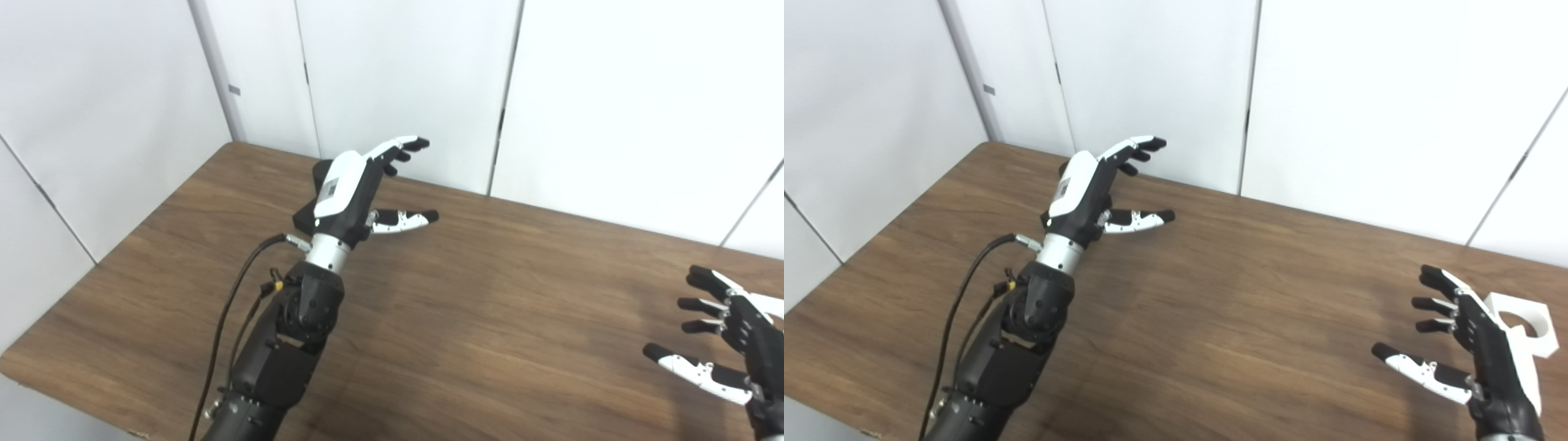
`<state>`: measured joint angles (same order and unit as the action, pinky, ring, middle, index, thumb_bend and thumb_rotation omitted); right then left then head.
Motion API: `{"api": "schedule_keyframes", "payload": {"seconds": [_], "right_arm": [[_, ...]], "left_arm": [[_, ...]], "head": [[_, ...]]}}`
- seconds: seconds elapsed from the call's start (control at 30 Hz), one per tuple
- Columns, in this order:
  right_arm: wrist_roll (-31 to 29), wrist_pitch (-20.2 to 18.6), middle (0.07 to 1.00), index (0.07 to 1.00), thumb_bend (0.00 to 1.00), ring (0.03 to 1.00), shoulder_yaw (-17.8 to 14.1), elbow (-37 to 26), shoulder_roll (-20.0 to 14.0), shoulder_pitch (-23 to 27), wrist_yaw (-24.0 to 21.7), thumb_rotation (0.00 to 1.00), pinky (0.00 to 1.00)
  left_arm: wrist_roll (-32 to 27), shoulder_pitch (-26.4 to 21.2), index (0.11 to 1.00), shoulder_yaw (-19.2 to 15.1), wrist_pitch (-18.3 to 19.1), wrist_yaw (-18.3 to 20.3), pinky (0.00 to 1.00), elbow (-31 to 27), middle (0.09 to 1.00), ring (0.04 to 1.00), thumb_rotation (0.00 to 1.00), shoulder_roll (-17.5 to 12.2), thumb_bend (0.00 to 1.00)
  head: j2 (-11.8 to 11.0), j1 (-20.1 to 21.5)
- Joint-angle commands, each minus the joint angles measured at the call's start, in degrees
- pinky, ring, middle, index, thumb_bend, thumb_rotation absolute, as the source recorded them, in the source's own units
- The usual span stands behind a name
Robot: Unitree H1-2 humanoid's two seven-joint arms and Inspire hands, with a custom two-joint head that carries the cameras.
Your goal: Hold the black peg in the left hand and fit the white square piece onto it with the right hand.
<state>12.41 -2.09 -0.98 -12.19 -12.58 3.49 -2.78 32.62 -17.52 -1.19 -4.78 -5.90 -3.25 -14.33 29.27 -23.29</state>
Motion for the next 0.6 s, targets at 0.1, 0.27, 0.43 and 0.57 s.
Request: {"api": "schedule_keyframes", "payload": {"seconds": [0.1,0.27,0.43,0.57], "right_arm": [[-0.01,0.56,0.815,0.797,0.62,0.713,-0.26,-2.49,-0.50,1.63,0.04,0.00,0.57],[0.63,0.63,0.811,0.798,0.62,0.726,-0.08,-2.19,-0.19,2.02,0.45,0.00,0.59],[0.63,0.74,0.806,0.794,0.62,0.716,-0.17,-2.11,-0.01,2.37,0.59,0.00,0.55],[0.41,1.61,0.797,0.791,0.62,0.707,-0.17,-1.91,0.32,2.54,0.89,0.00,0.55]], "left_arm": [[1.59,-3.83,0.827,-1.30,1.18,-1.81,0.67,-0.10,0.845,0.802,0.13,-2.70,0.79],[3.78,-4.56,0.825,-1.29,2.11,-1.89,0.68,0.97,0.852,0.819,0.14,-5.87,0.80],[6.69,-5.19,0.828,-1.60,3.52,-2.77,0.68,1.98,0.872,0.864,0.17,-8.07,0.83],[5.77,-5.62,0.811,-2.05,3.70,-2.96,0.63,2.56,0.873,0.850,0.16,-8.77,0.84]], "head": [[0.03,-0.33],[-0.48,0.10],[-0.56,0.08],[-0.71,0.01]]}}
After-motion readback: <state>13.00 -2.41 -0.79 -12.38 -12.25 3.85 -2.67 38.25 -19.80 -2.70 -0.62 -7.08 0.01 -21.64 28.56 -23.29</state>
